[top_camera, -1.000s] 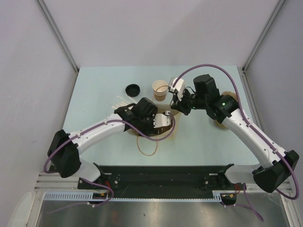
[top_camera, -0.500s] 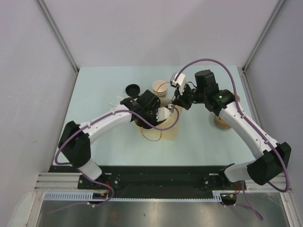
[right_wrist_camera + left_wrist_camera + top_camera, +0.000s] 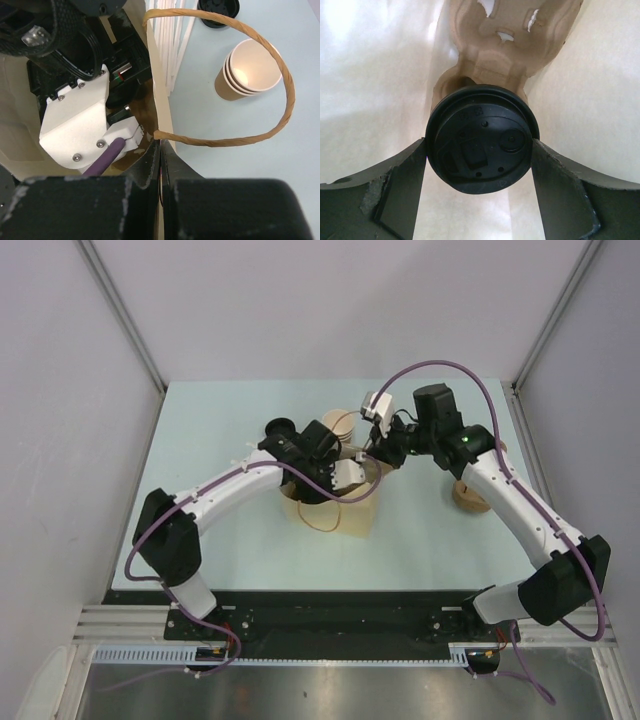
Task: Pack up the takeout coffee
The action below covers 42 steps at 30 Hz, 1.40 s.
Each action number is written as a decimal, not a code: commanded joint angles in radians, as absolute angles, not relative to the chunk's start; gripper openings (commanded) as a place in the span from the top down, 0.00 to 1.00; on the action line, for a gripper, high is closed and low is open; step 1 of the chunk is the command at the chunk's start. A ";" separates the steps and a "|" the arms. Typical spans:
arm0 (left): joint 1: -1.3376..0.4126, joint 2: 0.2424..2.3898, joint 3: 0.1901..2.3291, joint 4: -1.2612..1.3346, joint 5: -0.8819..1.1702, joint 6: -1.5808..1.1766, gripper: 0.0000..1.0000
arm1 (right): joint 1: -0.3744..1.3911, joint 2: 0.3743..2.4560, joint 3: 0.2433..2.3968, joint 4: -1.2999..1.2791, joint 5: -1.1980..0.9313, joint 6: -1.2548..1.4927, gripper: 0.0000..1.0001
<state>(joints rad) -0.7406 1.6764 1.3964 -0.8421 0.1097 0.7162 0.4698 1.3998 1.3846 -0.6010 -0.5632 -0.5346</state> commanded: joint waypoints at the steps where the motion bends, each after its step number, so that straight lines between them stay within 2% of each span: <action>1: -0.744 1.677 1.517 -0.963 0.138 0.672 0.53 | 0.459 1.410 1.420 -0.653 -0.581 -0.561 1.00; 2: -0.759 1.672 1.561 -0.971 0.134 0.670 0.45 | 0.459 1.410 1.422 -0.657 -0.581 -0.563 1.00; 4: -0.775 1.657 1.594 -0.977 0.130 0.657 0.39 | 0.457 1.410 1.422 -0.661 -0.583 -0.564 1.00; 10: -0.822 1.652 1.684 -1.012 0.104 0.643 0.31 | 0.454 1.408 1.431 -0.672 -0.580 -0.577 1.00; 12: -0.824 1.661 1.716 -1.041 0.103 0.641 0.25 | 0.451 1.408 1.436 -0.681 -0.580 -0.584 1.00; 13: -0.822 1.661 1.730 -1.046 0.101 0.640 0.17 | 0.451 1.410 1.439 -0.686 -0.580 -0.587 1.00; 16: -0.822 1.654 1.746 -1.058 0.115 0.637 0.14 | 0.448 1.408 1.447 -0.706 -0.589 -0.600 1.00; 24: -0.824 1.670 1.822 -1.083 0.127 0.592 0.14 | 0.445 1.407 1.491 -0.745 -0.603 -0.614 1.00; 26: -0.824 1.678 1.816 -1.083 0.136 0.586 0.20 | 0.445 1.410 1.500 -0.753 -0.604 -0.611 1.00; 30: -0.824 1.661 1.767 -1.054 0.178 0.578 0.23 | 0.446 1.413 1.516 -0.762 -0.607 -0.615 1.00; 34: -0.824 1.657 1.732 -1.038 0.184 0.555 0.31 | 0.448 1.417 1.529 -0.770 -0.603 -0.618 1.00; 39: -0.824 1.632 1.735 -1.017 0.231 0.529 0.34 | 0.445 1.422 1.536 -0.813 -0.617 -0.656 1.00; 42: -0.818 1.629 1.842 -1.040 0.291 0.520 0.33 | 0.439 1.424 1.540 -0.847 -0.624 -0.676 1.00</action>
<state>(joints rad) -0.8169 1.6752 1.7321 -1.0595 0.1886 0.5556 0.4393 1.4185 1.4940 -0.7971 -0.5930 -0.6312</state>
